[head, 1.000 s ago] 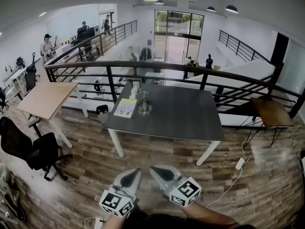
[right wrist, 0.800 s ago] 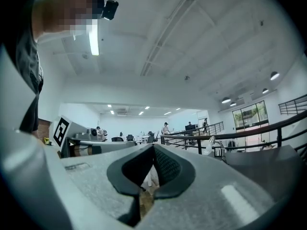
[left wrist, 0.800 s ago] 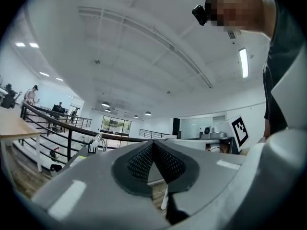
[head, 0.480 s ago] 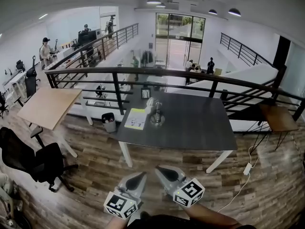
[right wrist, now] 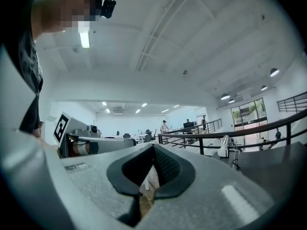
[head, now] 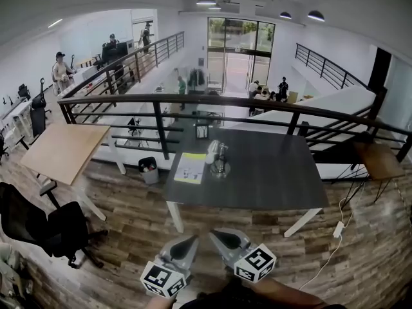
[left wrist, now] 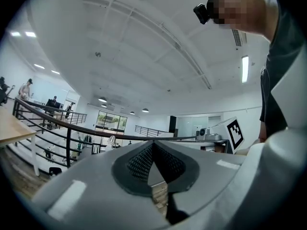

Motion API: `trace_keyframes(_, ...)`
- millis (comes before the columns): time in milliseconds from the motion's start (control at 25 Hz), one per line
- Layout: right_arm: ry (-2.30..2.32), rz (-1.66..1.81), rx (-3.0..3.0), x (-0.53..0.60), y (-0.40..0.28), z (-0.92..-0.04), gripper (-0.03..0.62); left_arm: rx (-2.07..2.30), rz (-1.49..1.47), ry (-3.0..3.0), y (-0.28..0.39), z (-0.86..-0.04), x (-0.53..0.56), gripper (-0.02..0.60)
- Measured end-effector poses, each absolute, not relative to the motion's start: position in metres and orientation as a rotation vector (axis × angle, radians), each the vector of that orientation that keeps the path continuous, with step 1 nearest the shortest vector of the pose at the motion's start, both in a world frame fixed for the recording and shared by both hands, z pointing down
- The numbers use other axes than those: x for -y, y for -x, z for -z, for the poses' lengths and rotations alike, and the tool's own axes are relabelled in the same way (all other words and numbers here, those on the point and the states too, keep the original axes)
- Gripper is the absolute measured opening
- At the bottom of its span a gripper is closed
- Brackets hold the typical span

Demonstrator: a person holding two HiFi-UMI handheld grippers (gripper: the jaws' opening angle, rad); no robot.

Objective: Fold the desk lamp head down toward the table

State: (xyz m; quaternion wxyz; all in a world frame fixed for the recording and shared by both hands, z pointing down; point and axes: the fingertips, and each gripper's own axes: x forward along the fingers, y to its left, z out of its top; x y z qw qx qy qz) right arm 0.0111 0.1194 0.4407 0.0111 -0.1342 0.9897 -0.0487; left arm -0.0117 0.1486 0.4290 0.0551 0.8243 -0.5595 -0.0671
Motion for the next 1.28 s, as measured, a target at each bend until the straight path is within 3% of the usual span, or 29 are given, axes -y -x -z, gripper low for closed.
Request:
trace_keyframes(600,0.365,0.151,-3.072,0.012,0.018,-0.443,0.003,1.788,0.231,-2.432,0.05,-0.432,-0.025,0.002)
trace_keyframes(1280,0.323,0.188,-3.088,0.164,-0.012,-0.458,0.003,1.822,0.23,-2.395,0.029,-0.444,0.124,0.002)
